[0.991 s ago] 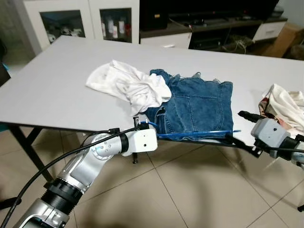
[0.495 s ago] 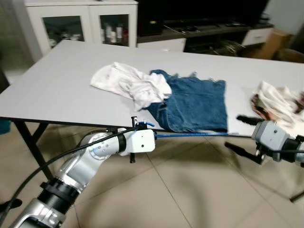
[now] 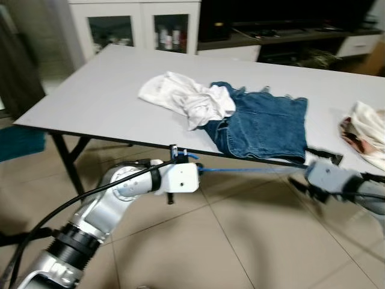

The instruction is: Hang hanger

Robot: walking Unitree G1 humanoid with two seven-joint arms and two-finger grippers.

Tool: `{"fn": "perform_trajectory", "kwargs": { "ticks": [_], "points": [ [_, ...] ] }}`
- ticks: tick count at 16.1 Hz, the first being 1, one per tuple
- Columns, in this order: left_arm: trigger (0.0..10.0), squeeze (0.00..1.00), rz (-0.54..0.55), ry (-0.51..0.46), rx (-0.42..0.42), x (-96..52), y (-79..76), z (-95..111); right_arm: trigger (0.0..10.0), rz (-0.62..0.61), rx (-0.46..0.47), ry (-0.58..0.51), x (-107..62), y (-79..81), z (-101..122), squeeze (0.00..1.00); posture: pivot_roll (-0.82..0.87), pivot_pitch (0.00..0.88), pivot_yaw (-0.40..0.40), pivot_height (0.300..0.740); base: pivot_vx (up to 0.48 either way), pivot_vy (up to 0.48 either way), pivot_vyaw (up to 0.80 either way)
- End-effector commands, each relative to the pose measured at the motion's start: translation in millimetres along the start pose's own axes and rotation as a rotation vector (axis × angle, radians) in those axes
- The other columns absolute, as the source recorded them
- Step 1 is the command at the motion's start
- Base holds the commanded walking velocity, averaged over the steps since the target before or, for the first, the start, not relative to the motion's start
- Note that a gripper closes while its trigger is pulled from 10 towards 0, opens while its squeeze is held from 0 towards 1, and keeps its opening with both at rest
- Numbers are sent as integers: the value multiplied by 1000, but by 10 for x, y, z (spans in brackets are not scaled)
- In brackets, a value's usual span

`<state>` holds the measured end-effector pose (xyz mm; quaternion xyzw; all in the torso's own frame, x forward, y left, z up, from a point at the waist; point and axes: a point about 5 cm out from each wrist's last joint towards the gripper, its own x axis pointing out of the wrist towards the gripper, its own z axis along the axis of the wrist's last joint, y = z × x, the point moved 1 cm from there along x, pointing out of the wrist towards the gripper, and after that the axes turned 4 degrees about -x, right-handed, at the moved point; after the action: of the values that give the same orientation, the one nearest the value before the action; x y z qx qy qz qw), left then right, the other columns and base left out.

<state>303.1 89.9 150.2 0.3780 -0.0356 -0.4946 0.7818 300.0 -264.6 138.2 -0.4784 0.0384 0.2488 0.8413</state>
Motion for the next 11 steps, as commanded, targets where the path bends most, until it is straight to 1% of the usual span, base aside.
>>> {"fn": "perform_trajectory", "kwargs": {
  "ticks": [1, 2, 3, 4, 5, 6, 7, 9, 10, 11],
  "points": [
    [10000, 0, 43, -55, -78, -22, 50, 32, 10000, -138, 12, -49, 23, -147, 93, 0, 28, 67, -38, 740, 0, 0, 0],
    [10000, 0, 106, -114, -168, -17, 60, 51, 10000, -263, 69, -124, 78, -171, 214, 0, 28, 65, -34, 740, 0, 0, 0],
    [10000, 0, 135, -136, -209, -14, 66, 55, 10000, -314, 105, -160, 96, -174, 271, 0, 28, 65, -34, 740, 0, 0, 0],
    [10000, 0, 210, -183, -277, -8, 77, 55, 10000, -433, 248, -283, 154, -122, 463, 0, 31, 59, -29, 740, 0, 0, 0],
    [10000, 0, 234, -198, -290, -11, 78, 57, 10000, -483, 312, -323, 178, -94, 529, 0, 34, 57, -27, 740, 0, 0, 0],
    [10000, 0, 266, -225, -302, -21, 90, 73, 4157, -565, 432, -368, 224, -50, 602, 0, 41, 53, -25, 740, 0, 0, 0],
    [10000, 0, 275, -242, -309, -31, 103, 89, 0, -613, 510, -391, 256, -27, 634, 0, 46, 50, -24, 740, 0, 0, 0],
    [10000, 0, 265, -237, -310, -48, 97, 75, 0, -646, 568, -402, 310, 11, 668, 0, 52, 40, -26, 740, 0, 0, 0],
    [10000, 0, 258, -214, -301, -68, 83, 33, 0, -668, 609, -413, 327, 31, 690, 0, 57, 37, -32, 740, 0, 0, 0],
    [10000, 0, 262, -206, -300, -77, 81, 16, 0, -680, 623, -416, 323, 35, 692, 0, 59, 37, -33, 740, 0, 0, 0]
  ]
}}
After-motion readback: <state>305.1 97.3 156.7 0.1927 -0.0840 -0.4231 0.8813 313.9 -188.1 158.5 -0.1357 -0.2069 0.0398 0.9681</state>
